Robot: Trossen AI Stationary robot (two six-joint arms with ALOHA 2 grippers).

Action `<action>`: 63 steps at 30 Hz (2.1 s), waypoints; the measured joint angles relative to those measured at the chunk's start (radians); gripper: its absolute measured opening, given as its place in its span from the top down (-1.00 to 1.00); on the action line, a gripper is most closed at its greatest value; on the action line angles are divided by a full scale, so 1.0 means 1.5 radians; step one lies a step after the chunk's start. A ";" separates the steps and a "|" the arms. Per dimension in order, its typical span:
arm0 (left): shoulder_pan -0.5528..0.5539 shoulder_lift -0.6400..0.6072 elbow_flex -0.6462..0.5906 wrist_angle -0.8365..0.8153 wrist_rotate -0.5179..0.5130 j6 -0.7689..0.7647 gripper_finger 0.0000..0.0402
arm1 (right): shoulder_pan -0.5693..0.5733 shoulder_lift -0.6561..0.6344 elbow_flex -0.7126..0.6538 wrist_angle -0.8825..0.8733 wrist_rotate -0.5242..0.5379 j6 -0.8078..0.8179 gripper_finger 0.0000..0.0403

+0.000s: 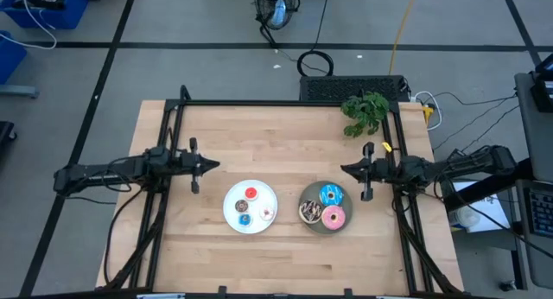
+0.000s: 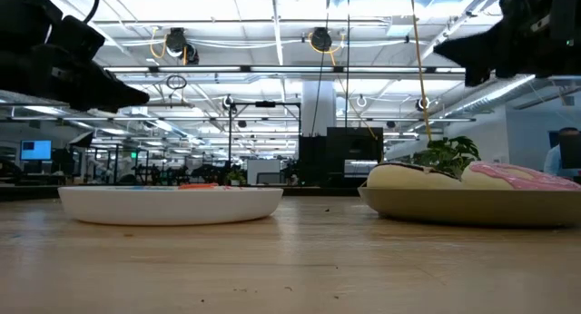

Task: Pick & Place donuts
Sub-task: Return to Home Position

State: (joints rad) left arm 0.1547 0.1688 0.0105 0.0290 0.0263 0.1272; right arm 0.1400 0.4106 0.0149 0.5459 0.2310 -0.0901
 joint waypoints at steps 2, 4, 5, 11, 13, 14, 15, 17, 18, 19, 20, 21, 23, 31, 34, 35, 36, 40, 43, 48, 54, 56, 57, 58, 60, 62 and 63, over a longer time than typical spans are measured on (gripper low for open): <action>-0.005 -0.009 0.000 0.008 0.000 0.001 1.00 | 0.002 -0.026 0.000 0.005 0.000 -0.016 1.00; -0.011 -0.020 0.000 0.012 0.000 0.004 1.00 | 0.002 -0.058 0.000 -0.030 0.000 -0.020 1.00; -0.015 -0.027 0.000 0.002 0.000 0.005 1.00 | 0.002 -0.075 0.000 -0.061 0.000 -0.018 1.00; -0.041 -0.061 0.000 -0.008 -0.004 0.030 1.00 | 0.003 -0.202 0.000 -0.217 0.000 0.015 1.00; -0.046 -0.066 0.000 -0.009 -0.008 0.038 1.00 | 0.003 -0.244 0.000 -0.251 0.000 0.017 1.00; -0.047 -0.066 0.000 -0.011 -0.013 0.042 1.00 | 0.003 -0.262 0.000 -0.259 0.000 0.018 1.00; -0.048 -0.066 0.000 -0.011 -0.017 0.045 1.00 | 0.003 -0.273 0.000 -0.267 0.000 0.020 1.00; -0.047 -0.065 0.001 -0.013 -0.018 0.048 1.00 | 0.003 -0.272 0.000 -0.274 0.000 0.019 1.00; -0.047 -0.065 0.001 -0.013 -0.019 0.047 1.00 | 0.003 -0.269 0.000 -0.274 0.000 0.019 1.00; -0.047 -0.065 0.001 -0.013 -0.022 0.045 1.00 | 0.002 -0.265 0.000 -0.270 0.000 0.020 1.00; -0.047 -0.065 0.001 -0.013 -0.023 0.041 1.00 | 0.001 -0.263 0.000 -0.273 0.000 0.020 1.00; -0.047 -0.065 0.001 -0.014 -0.023 0.038 1.00 | 0.001 -0.263 0.000 -0.281 0.000 0.023 1.00; -0.047 -0.063 0.001 -0.014 -0.026 0.027 0.98 | 0.001 -0.263 0.000 -0.281 0.000 0.027 1.00; -0.047 -0.059 0.001 -0.004 -0.037 0.016 0.82 | 0.001 -0.263 0.000 -0.302 0.001 0.032 1.00; -0.047 -0.059 0.000 0.006 -0.039 0.017 0.80 | 0.001 -0.263 0.000 -0.300 0.001 0.034 1.00; -0.047 -0.059 0.000 0.009 -0.040 0.019 0.80 | 0.001 -0.263 0.000 -0.300 0.001 0.035 1.00; -0.047 -0.059 0.000 0.012 -0.040 0.018 0.81 | 0.001 -0.263 0.000 -0.300 0.001 0.035 1.00; -0.047 -0.059 0.000 0.013 -0.040 0.017 0.80 | 0.001 -0.263 0.000 -0.300 0.001 0.034 1.00; -0.047 -0.059 0.000 0.016 -0.040 0.017 0.78 | 0.001 -0.263 0.000 -0.300 0.002 0.034 1.00; -0.047 -0.059 0.000 0.017 -0.038 0.017 0.78 | 0.001 -0.263 0.000 -0.300 0.002 0.034 1.00; -0.047 -0.059 0.000 0.017 -0.038 0.017 0.78 | 0.001 -0.263 0.000 -0.300 0.002 0.034 1.00; -0.047 -0.059 0.000 0.017 -0.037 0.017 0.78 | 0.001 -0.263 0.000 -0.300 0.002 0.034 1.00; -0.047 -0.059 0.000 0.017 -0.037 0.017 0.78 | 0.001 -0.263 0.000 -0.300 0.002 0.034 1.00; -0.047 -0.059 0.000 0.017 -0.037 0.017 0.78 | 0.001 -0.263 0.000 -0.300 0.002 0.034 1.00; -0.047 -0.059 0.000 0.017 -0.037 0.017 0.78 | 0.001 -0.263 0.000 -0.300 0.002 0.034 1.00; -0.047 -0.059 0.000 0.017 -0.037 0.017 0.78 | 0.001 -0.263 0.000 -0.300 0.002 0.034 1.00; -0.047 -0.059 0.000 0.017 -0.037 0.017 0.78 | 0.001 -0.263 0.000 -0.300 0.002 0.034 1.00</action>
State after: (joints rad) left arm 0.0845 0.0799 0.0101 0.0551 -0.0292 0.1524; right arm 0.1413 0.0166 0.0147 0.0961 0.2333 -0.0383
